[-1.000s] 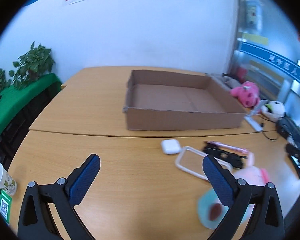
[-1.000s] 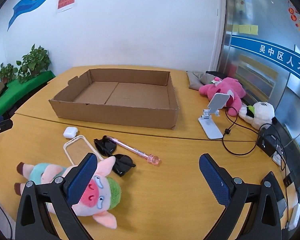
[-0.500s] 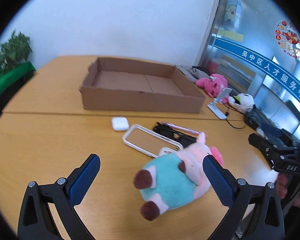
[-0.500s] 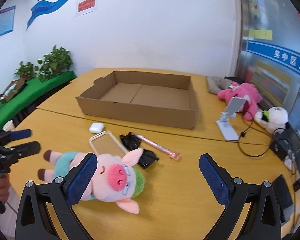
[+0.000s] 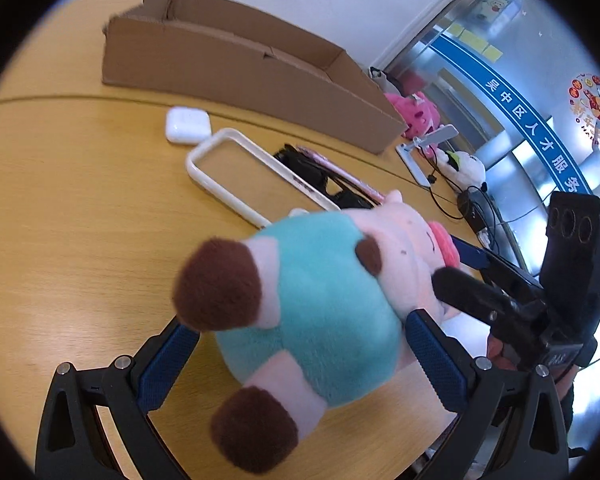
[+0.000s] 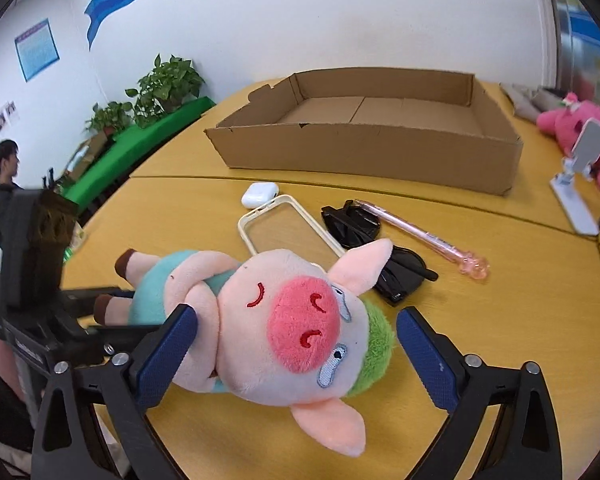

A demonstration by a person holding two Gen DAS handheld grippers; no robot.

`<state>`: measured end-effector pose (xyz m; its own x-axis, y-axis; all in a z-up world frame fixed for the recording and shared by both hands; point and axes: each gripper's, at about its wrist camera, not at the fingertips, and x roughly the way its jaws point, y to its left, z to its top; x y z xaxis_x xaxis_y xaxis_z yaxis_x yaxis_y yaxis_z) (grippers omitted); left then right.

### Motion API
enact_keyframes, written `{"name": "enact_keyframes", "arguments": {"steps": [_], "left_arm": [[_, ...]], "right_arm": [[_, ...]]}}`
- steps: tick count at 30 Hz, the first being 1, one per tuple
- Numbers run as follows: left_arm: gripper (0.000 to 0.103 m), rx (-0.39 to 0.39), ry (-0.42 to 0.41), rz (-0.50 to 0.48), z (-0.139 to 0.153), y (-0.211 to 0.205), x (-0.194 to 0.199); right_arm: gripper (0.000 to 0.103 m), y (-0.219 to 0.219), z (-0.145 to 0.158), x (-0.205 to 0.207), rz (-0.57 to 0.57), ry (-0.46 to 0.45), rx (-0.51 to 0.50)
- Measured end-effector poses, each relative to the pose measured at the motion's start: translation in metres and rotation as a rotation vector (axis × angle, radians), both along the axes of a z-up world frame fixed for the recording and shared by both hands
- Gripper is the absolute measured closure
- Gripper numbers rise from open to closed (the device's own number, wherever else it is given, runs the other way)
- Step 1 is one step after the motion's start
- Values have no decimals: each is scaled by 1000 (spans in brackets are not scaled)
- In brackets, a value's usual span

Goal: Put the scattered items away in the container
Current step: 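Close the right gripper on the plush pig's body, then carry the plush pig with the right gripper over the box and release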

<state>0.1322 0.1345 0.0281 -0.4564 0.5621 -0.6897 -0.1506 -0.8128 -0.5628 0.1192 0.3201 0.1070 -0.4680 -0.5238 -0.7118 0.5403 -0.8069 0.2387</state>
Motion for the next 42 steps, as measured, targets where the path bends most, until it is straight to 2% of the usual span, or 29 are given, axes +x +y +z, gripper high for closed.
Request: {"name": "enact_keyframes", "arguments": {"steps": [1,3,7,8,9,10,13,16,20,25,29,32,42], "left_arm": [[5,27,-8,-9,-3,-2,-1],[10,58,-13,-30,-5,-4,-2],[21,47,-2,-56,2,-3,0],[29,32,2,-54,4,-3,1],[29,17,9,-50,8,-4,3],[30,19,23,-46,12,-5,4],[30,-21,86,-33,33,-6,10],[30,-58,132,-4,49,-9,11],[31,-44,166,14,61,-23,4],[31,-55,236,9,91,-41,-17],[31,-79,304,-14,122,-49,-44],[31,-134,353,-26,145,-49,-70],[31,-147,398,-12,183,-76,-165]], "right_arm": [[15,1,-3,-2,22,-21,-24],[22,4,-8,-2,39,-54,-73],[32,8,-8,6,38,-33,-111],[34,10,-7,8,33,-35,-126],[40,13,-5,10,30,-36,-136],[58,15,-3,12,27,-37,-139],[59,15,10,16,39,-37,-152],[61,2,23,14,60,8,-112],[62,-15,42,11,78,81,-100],[63,-34,72,0,64,176,-108],[63,-42,102,-16,54,256,-112],[64,-46,121,-37,44,293,-110],[64,-78,167,-133,39,374,-104]]}}
